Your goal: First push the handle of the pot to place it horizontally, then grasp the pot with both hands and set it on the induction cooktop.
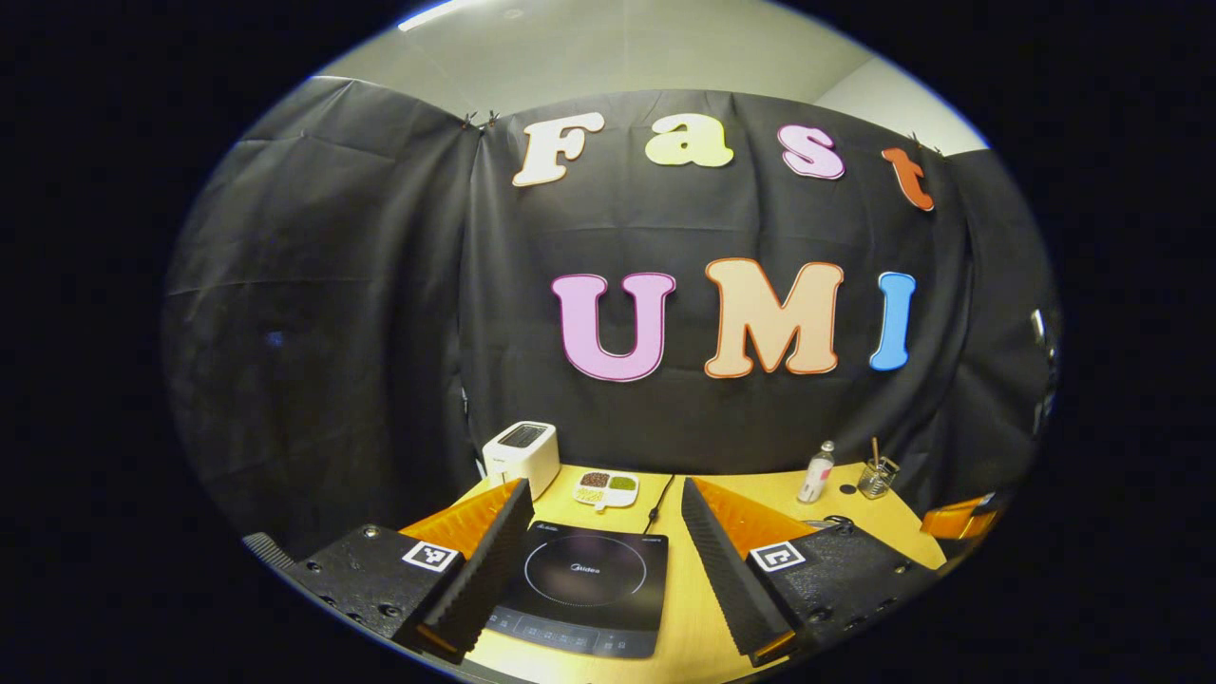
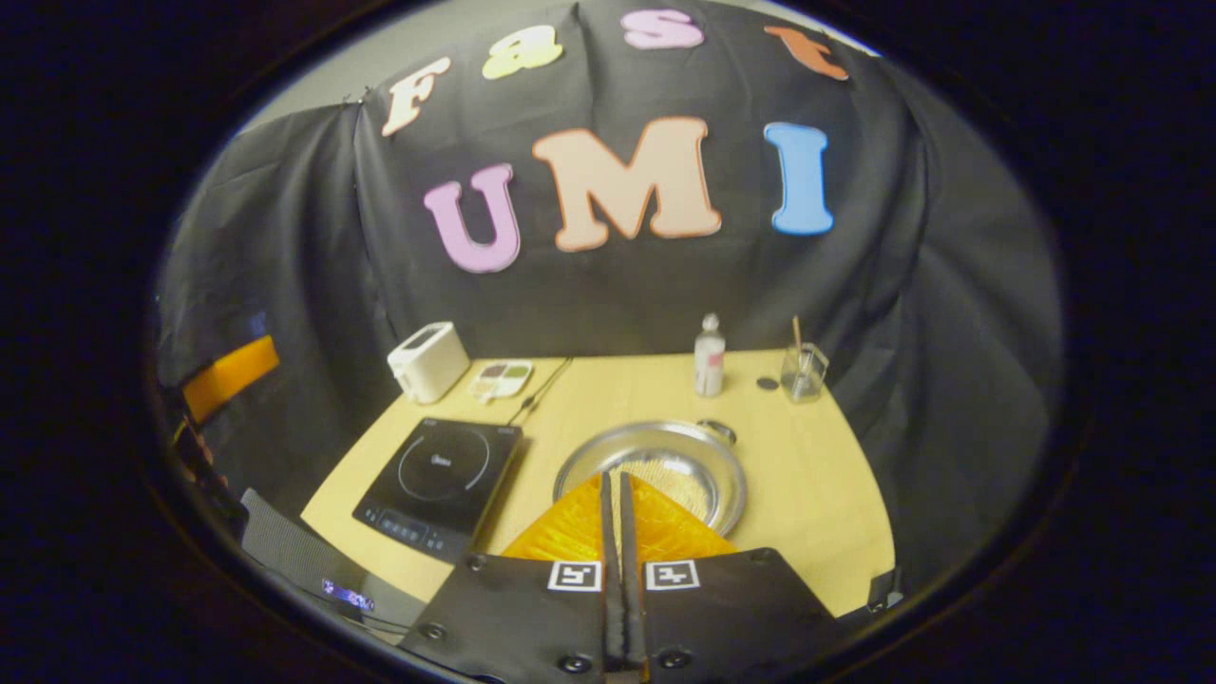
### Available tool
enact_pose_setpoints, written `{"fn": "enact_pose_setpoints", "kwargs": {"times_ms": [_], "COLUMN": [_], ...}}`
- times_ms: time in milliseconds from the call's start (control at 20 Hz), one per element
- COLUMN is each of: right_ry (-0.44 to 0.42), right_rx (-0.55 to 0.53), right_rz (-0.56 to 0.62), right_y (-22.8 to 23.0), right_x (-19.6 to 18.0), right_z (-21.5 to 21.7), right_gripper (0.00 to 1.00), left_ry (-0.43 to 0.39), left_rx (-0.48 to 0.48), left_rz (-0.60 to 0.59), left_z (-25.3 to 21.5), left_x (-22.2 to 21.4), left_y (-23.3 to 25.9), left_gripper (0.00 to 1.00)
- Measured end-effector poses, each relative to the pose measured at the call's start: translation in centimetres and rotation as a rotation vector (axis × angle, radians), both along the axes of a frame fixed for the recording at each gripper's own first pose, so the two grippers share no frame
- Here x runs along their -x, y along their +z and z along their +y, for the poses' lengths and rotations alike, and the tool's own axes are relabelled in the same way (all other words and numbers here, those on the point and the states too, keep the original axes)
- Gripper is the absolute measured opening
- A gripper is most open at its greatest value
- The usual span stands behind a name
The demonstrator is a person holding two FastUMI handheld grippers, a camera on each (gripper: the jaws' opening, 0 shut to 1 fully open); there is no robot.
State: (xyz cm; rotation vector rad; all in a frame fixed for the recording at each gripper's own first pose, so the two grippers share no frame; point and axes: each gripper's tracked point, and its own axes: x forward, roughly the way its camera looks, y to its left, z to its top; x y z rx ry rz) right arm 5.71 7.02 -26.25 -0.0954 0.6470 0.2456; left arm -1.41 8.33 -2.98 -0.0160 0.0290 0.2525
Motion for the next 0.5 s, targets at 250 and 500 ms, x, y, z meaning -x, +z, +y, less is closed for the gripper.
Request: {"fn": "enact_pose_setpoints", "kwargs": {"times_ms": [250,500], "right_ry": [0.019,0.009], "right_rx": [0.062,0.13], "right_rz": [0.26,0.459], "right_y": [-9.6,-16.6], "right_x": [1.6,3.7], "right_z": [-0.6,-1.5], "right_gripper": [0.03,0.0], "left_ry": [0.051,0.086], "left_rx": [-0.001,0.018], "left_rz": [0.022,0.036], "left_z": [1.8,3.5], "left_x": [0.2,0.5], "left_y": [-1.1,-2.0], "left_gripper": [0.92,0.93]}}
